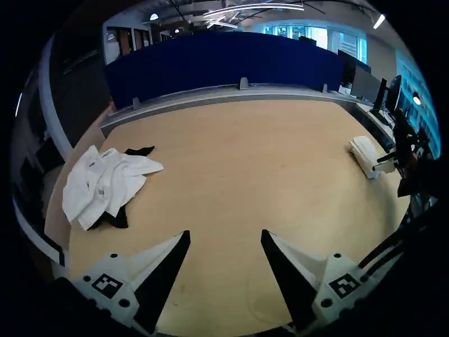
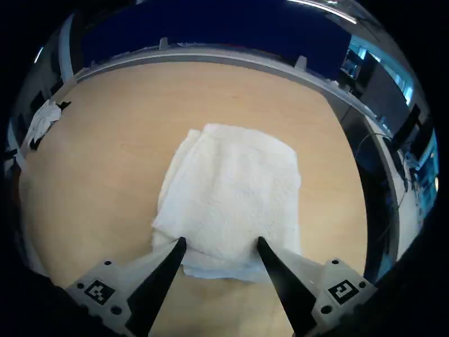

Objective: Fold towel

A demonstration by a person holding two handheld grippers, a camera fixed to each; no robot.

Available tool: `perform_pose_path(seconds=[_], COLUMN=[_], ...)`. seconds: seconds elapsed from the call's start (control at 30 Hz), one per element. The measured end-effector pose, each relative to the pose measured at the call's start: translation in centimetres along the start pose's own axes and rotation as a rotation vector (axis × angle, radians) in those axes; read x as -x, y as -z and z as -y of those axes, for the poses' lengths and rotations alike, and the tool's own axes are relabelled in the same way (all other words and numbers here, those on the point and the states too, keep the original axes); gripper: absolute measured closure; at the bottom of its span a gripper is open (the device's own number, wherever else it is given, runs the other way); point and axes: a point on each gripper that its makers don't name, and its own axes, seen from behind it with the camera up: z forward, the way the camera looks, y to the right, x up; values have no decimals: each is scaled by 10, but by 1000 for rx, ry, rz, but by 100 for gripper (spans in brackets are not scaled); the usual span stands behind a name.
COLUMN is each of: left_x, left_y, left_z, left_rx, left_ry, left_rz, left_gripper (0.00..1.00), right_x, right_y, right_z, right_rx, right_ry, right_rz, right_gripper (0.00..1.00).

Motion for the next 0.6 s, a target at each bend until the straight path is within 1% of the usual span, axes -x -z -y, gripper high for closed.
perform_pose_path(seconds=[0.1, 0.2, 0.4, 0.6], left_x=[-2, -3, -3, 0], left_y=[0, 0, 0, -1], left_z=[1, 1, 2, 5], left_rx=[-2, -1, -6, -14], left_ry=[3, 8, 14, 20], left_rz=[-2, -6, -7, -3], left_gripper=[7, 6, 7, 6], right_x=[-11, -29, -63, -84], right_y=[6, 10, 3, -8], right_z=[0, -1, -10, -14], right_rx=[0, -2, 3, 1], right_ry=[8, 6, 2, 1], right_rz=[-28, -61, -92, -102], right_gripper=[1, 1, 1, 1])
